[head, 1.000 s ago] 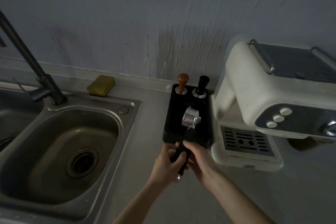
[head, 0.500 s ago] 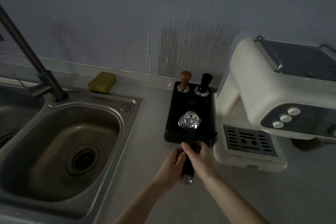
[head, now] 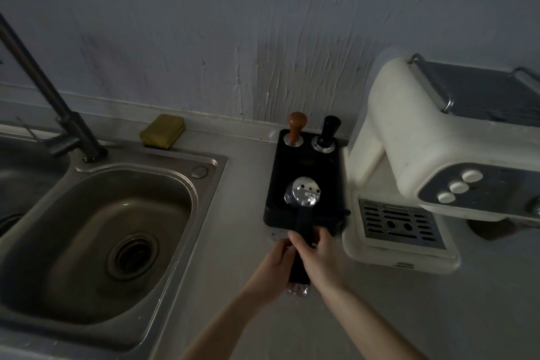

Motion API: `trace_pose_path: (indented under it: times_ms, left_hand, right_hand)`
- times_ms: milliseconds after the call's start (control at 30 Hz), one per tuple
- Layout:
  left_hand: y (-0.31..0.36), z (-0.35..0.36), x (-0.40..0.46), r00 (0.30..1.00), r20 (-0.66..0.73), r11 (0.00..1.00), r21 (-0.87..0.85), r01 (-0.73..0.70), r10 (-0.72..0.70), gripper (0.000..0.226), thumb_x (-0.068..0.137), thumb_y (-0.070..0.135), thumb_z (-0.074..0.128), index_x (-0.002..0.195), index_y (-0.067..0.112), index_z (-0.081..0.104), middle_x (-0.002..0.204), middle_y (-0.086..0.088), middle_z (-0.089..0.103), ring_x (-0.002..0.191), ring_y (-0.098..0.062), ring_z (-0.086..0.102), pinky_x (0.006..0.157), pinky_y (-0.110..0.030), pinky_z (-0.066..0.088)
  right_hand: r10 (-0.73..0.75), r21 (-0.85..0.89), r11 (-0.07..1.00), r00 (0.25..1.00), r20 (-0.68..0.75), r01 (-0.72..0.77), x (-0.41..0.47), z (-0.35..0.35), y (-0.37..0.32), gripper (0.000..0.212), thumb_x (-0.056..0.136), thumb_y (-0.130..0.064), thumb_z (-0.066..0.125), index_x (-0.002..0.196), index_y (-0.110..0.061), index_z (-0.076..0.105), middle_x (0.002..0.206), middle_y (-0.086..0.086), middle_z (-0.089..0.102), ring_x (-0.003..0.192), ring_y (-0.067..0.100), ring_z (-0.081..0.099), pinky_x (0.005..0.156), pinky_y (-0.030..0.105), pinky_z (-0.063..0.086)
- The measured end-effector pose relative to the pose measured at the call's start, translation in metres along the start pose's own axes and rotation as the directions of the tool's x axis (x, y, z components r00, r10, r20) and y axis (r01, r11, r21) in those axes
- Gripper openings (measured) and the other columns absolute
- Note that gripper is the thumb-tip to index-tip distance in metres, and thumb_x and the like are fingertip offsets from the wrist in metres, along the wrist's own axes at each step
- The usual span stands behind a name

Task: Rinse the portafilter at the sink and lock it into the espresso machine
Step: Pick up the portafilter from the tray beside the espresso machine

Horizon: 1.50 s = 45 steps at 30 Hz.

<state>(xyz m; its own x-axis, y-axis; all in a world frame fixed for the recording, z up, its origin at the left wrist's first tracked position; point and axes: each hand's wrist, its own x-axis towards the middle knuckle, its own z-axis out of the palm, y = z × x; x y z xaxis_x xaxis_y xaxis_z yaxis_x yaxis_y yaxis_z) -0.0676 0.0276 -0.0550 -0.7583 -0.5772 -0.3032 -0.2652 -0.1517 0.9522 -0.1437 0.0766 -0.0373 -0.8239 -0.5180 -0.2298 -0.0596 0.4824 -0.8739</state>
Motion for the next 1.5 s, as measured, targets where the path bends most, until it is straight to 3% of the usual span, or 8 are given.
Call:
trace_pose_path:
  times_ms: [267,533,733,967,1100,1200,1333,1500]
  left_hand:
    - [-0.014,0.001,0.000,0.999,-0.034,1.000,0.015,0.021,-0.020,0.016,0.096,0.012,0.034,0.102,0.015,0.048,0.079,0.008,0.055,0.072,0.003,0.052,0.062,-0.004,0.042]
    - [-0.002,-0.001,0.003,0.999,-0.002,0.999,-0.028,-0.041,0.041,0.015,0.097,0.012,0.034,0.104,0.014,0.047,0.080,0.007,0.057,0.058,0.016,0.058,0.060,-0.005,0.044]
    - [-0.012,0.002,0.001,1.000,-0.018,1.000,-0.017,0.024,-0.024,0.012,0.096,0.012,0.035,0.100,0.011,0.047,0.074,-0.001,0.056,0.045,0.011,0.056,0.050,-0.007,0.042]
    - [-0.005,-0.001,-0.002,0.999,-0.024,0.998,-0.058,0.023,-0.024,0.012,0.093,0.013,0.044,0.103,0.016,0.050,0.088,0.001,0.059,0.069,0.004,0.061,0.056,-0.006,0.047]
    - [0.002,-0.008,-0.005,0.999,-0.025,0.997,-0.059,0.046,-0.047,0.014,0.089,0.017,0.054,0.101,0.011,0.048,0.088,-0.001,0.056,0.071,-0.006,0.056,0.053,-0.008,0.045]
    - [0.013,-0.013,-0.015,0.971,0.114,0.969,-0.110,0.221,-0.209,0.016,0.089,0.030,0.052,0.095,0.016,0.048,0.085,0.000,0.058,0.067,-0.008,0.057,0.056,-0.014,0.048]
    - [0.020,-0.020,-0.029,0.947,0.246,0.975,-0.033,0.221,-0.206,0.029,0.090,0.036,0.049,0.106,0.013,0.048,0.076,0.001,0.057,0.047,-0.003,0.056,0.051,-0.017,0.048]
    - [0.025,-0.030,-0.042,0.995,0.090,0.997,0.063,0.037,-0.043,0.043,0.073,0.043,0.052,0.099,0.008,0.053,0.061,0.002,0.055,0.038,-0.003,0.047,0.043,-0.018,0.039]
  right_hand:
    - [0.068,-0.045,0.997,0.997,0.027,-0.067,-0.001,0.005,0.005,0.041,0.081,-0.028,0.065,0.112,-0.004,0.053,0.107,0.014,0.064,0.101,0.029,0.061,0.075,0.024,0.039]
    - [-0.014,0.124,0.992,1.000,-0.001,0.014,-0.003,0.004,-0.004,0.034,0.084,-0.014,0.062,0.112,0.002,0.049,0.094,0.007,0.057,0.087,0.020,0.055,0.057,0.007,0.042]
    - [0.086,0.090,0.992,0.996,-0.011,-0.085,-0.005,0.011,0.009,0.036,0.085,-0.022,0.061,0.114,-0.003,0.051,0.095,0.005,0.056,0.102,0.028,0.060,0.075,0.024,0.036]
    - [0.115,0.204,0.972,0.993,0.025,-0.117,-0.003,0.010,0.004,0.027,0.088,-0.016,0.056,0.112,-0.004,0.055,0.098,0.009,0.059,0.100,0.027,0.059,0.079,0.028,0.040]
    - [0.236,0.512,0.804,0.953,0.191,-0.302,-0.004,0.005,-0.006,0.011,0.087,-0.018,0.052,0.087,-0.017,0.063,0.091,0.008,0.068,0.090,0.030,0.063,0.092,0.050,0.049]
    - [0.219,0.623,0.689,0.926,0.307,-0.370,-0.008,-0.004,-0.015,0.024,0.088,-0.023,0.046,0.076,-0.016,0.065,0.080,0.003,0.063,0.074,0.017,0.058,0.068,0.035,0.048]
    - [0.124,0.658,0.662,0.918,0.378,-0.360,-0.013,-0.008,-0.022,0.029,0.088,-0.022,0.038,0.087,-0.011,0.064,0.076,0.003,0.069,0.075,0.013,0.056,0.068,0.027,0.042]
    - [0.071,0.540,0.761,0.873,0.482,-0.359,-0.021,0.005,-0.032,0.033,0.088,-0.027,0.038,0.094,-0.015,0.068,0.082,0.001,0.071,0.079,0.015,0.058,0.071,0.031,0.046]
